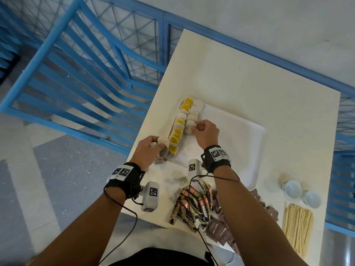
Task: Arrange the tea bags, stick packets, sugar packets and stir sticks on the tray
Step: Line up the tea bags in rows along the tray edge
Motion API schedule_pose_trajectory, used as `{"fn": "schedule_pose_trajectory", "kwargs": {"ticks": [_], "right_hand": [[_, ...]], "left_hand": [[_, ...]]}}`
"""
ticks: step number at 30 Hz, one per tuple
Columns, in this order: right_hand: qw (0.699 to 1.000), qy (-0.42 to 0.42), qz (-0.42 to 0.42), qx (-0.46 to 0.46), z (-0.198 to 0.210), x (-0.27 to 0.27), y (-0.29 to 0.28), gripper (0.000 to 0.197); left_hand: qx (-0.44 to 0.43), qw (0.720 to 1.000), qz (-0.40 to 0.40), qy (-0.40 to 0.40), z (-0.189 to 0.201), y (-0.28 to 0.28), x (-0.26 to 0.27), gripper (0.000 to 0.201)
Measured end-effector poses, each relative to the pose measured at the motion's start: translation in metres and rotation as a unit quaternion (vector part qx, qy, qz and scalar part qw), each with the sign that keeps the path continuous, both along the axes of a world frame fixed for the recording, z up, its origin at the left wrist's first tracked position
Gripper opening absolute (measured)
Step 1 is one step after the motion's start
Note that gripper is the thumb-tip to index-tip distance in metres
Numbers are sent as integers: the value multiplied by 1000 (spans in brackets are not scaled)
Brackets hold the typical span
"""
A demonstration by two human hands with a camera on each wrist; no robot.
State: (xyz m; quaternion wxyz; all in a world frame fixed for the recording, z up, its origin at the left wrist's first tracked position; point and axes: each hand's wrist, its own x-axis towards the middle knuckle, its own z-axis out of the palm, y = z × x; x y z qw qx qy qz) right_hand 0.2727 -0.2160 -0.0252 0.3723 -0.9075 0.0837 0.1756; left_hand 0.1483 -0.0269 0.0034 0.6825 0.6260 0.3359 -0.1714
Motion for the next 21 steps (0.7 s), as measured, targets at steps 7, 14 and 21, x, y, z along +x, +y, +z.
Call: {"fn": "schedule_pose_trajectory", "kwargs": {"ticks": [7, 14, 21], "right_hand": [[999, -12, -37, 34, 2, -3, 1, 26], [996, -46, -47, 59, 18, -21, 2, 10], [977, 56, 174, 110, 36, -43, 22, 20]], "left_hand": [[9, 1000, 5, 2, -1, 0, 2, 14], [5, 1000, 16, -10, 3, -4, 5, 4], [-20, 999, 17, -46, 11, -11, 8, 15]]}}
